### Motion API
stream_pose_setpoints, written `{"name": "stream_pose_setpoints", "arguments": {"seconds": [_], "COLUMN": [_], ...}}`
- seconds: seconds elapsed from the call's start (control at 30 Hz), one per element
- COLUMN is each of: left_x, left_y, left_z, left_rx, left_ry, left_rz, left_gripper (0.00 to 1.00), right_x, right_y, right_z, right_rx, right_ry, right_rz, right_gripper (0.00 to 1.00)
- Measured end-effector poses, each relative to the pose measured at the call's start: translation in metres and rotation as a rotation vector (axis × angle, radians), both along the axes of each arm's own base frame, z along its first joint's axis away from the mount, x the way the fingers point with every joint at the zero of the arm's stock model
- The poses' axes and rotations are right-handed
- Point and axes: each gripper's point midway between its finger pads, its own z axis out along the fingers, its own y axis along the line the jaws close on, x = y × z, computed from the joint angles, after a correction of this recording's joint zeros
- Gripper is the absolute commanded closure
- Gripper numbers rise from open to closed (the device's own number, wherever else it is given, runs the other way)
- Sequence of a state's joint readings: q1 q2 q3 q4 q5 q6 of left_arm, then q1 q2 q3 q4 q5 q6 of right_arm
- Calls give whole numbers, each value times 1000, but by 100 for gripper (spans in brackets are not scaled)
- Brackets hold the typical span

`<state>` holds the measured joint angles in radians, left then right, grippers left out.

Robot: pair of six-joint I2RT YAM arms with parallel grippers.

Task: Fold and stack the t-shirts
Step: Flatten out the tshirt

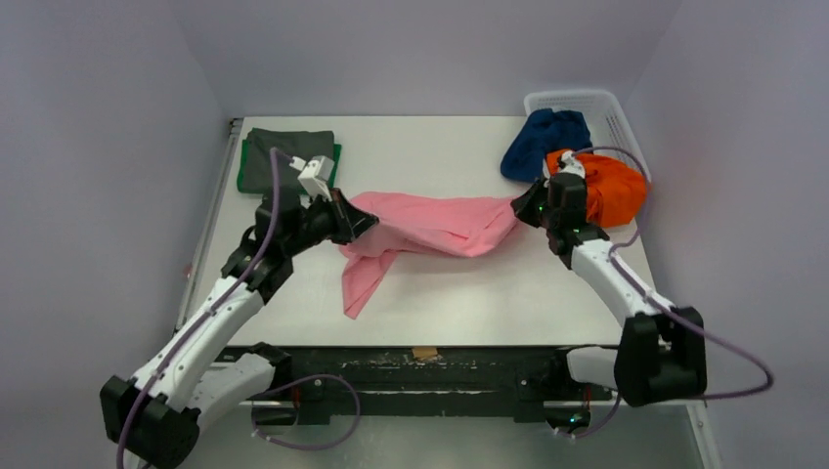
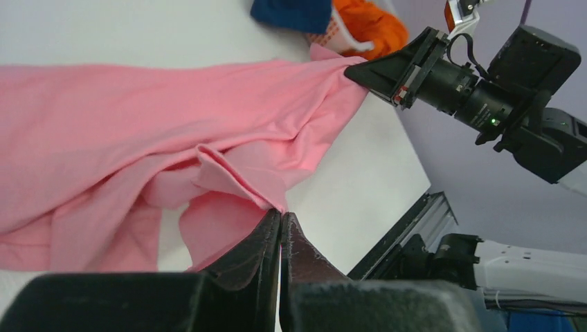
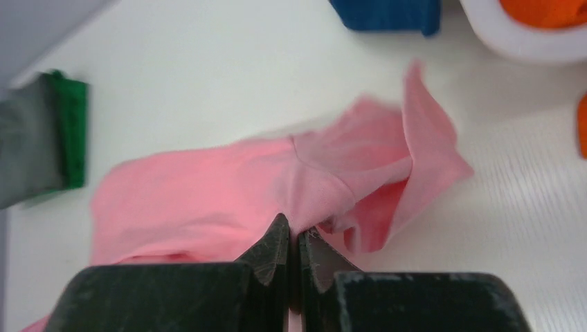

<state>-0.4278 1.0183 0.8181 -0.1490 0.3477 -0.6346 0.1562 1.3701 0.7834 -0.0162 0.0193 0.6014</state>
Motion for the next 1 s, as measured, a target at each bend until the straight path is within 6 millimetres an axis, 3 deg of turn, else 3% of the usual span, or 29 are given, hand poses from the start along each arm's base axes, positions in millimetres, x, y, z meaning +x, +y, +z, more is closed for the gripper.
{"name": "stream_pose_setpoints", "arguments": {"seconds": [0.23,0.4,0.5,0.6,0.77,0.9,1.0], "left_x": [-49,-79,-103,-120,-120,-99,-70], "left_y": [31,61,79,92,98,96,92], "left_z": [111,213,270,308,330,333,328], "left_rx": [-107,-139,-161,-173,-147,-99,-43], "left_ry": [-296,-497,-613,-693,-711,-685,-644], "left_rz": [40,120,158,183,206,238,271], "left_gripper": [100,100,100,100,100,100,100], "right_x": [-40,-86,-113,-137,-156,-144,-117], "right_y": [15,9,1,-4,-5,-2,2], "right_z": [187,317,380,424,466,473,462], "right_rx": [100,113,103,86,56,30,11], "right_ry": [-455,-715,-836,-913,-978,-968,-918], "right_rz": [121,139,129,132,153,170,174], "right_gripper": [100,100,100,100,100,100,100]}}
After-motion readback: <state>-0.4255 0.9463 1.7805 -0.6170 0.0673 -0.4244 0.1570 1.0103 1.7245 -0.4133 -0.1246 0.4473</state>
